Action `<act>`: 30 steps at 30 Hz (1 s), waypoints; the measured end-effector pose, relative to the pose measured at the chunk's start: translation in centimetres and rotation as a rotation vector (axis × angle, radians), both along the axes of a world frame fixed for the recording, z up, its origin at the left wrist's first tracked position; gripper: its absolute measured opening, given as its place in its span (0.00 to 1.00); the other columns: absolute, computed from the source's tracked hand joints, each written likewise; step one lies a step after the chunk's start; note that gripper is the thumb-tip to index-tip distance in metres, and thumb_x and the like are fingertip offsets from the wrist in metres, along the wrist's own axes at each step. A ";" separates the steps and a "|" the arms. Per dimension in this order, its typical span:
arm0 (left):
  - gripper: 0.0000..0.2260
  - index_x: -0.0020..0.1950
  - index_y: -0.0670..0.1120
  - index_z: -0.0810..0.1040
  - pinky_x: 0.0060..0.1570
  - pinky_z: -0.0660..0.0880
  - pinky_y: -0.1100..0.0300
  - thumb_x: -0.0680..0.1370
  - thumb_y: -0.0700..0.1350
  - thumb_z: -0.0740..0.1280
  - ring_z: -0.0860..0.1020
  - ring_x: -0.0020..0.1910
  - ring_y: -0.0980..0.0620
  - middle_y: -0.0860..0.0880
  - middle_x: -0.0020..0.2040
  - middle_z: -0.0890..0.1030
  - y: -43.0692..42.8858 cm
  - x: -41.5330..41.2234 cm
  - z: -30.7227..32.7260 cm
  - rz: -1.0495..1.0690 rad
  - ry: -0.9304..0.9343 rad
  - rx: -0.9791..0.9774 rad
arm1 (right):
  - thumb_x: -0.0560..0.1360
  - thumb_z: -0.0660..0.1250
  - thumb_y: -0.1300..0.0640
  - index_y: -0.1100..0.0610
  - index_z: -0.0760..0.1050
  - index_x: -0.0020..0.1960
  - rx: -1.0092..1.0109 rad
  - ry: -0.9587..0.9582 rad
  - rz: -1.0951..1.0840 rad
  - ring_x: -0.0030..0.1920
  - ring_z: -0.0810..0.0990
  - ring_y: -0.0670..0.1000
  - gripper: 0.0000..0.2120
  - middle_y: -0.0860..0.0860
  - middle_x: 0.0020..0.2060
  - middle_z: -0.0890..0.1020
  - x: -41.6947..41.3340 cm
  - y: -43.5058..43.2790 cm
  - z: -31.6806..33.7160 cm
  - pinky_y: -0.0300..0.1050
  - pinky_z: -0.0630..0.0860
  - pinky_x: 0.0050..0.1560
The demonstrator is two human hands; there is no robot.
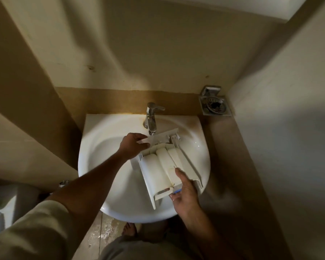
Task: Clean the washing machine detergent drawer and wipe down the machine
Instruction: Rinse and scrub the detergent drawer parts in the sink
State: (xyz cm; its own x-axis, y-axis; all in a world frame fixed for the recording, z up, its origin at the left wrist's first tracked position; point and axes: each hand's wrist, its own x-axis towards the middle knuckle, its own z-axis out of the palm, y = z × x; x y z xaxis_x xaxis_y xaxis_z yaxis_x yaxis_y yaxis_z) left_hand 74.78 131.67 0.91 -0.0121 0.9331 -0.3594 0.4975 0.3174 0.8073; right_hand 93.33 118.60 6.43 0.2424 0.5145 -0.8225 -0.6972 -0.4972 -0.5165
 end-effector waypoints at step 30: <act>0.13 0.62 0.47 0.81 0.60 0.75 0.49 0.78 0.49 0.70 0.78 0.59 0.44 0.48 0.61 0.79 -4.8 -2.7 -0.8 -0.138 0.253 0.176 | 0.68 0.79 0.57 0.51 0.77 0.50 0.071 -0.263 0.296 0.45 0.83 0.51 0.15 0.49 0.44 0.85 -2.4 1.5 3.0 0.47 0.81 0.37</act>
State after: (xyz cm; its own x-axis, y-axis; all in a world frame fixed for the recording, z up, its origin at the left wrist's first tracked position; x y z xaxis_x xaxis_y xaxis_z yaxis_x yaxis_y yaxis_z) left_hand 72.06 126.91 0.14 0.0508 0.9797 -0.1941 0.7174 0.0994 0.6896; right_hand 90.97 120.15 9.38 0.2722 0.6471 -0.7122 -0.3687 -0.6135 -0.6983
